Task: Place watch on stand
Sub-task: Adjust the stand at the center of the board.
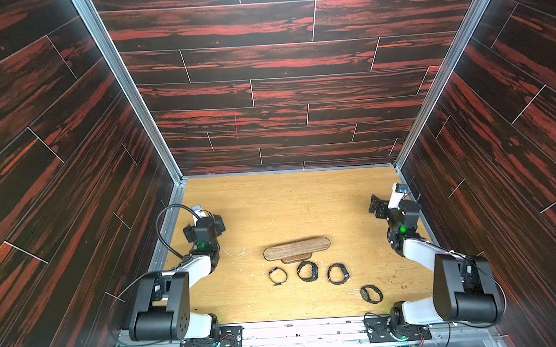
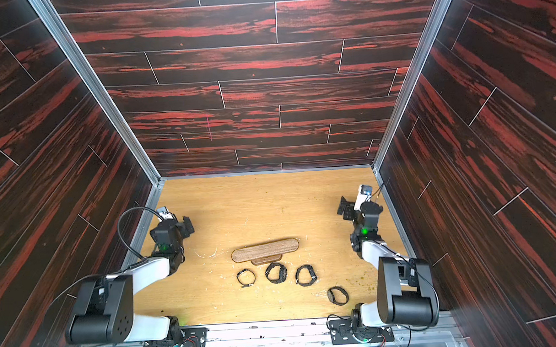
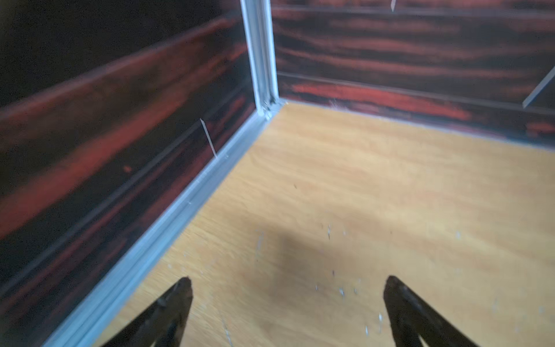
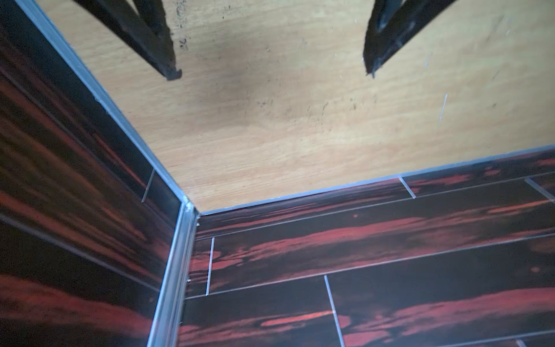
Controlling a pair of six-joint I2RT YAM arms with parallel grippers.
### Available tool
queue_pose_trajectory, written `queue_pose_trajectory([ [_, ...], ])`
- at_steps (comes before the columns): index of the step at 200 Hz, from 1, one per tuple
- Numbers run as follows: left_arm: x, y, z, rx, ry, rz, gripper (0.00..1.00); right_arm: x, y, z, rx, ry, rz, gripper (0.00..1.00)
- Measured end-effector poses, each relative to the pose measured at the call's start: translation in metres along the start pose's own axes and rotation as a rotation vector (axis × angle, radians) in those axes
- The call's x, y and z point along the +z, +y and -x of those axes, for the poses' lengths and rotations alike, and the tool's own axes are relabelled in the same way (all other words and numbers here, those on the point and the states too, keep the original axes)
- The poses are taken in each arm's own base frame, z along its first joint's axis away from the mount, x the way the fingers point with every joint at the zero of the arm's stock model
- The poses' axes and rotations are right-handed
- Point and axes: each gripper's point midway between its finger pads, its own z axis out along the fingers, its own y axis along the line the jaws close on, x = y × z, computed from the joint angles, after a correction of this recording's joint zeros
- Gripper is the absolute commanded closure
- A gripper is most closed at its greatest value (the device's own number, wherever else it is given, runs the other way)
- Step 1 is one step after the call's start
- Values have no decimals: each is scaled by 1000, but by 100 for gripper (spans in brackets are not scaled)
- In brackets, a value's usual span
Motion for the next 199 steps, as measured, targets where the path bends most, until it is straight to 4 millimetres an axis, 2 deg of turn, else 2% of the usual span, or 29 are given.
queue_pose_trajectory([
  [16,-4,10,13,-62,2,65,0,-8,12,-3,-3,29,-17,2],
  [39,-9,33,28,-188,45,234,0,-21,29,-5,11,90,-18,2],
  [73,-16,47,53,-267,95,367,0,-36,39,13,36,121,-56,5],
  [92,-18,48,56,-269,130,385,0,-48,57,17,9,143,-30,8],
  [115,-21,47,49,-266,172,376,0,-58,78,14,-29,197,13,14],
  [139,-23,40,47,-280,200,328,10,-70,95,2,-54,279,59,21],
  [164,-27,26,55,-301,209,225,38,-90,112,-15,-59,363,130,31],
  [185,-30,12,54,-310,242,137,50,-112,126,-20,-47,403,199,36],
  [190,-30,9,52,-306,254,123,52,-117,129,-20,-44,409,214,45],
  [199,-31,4,48,-310,278,96,52,-126,135,-22,-46,422,245,54],
])
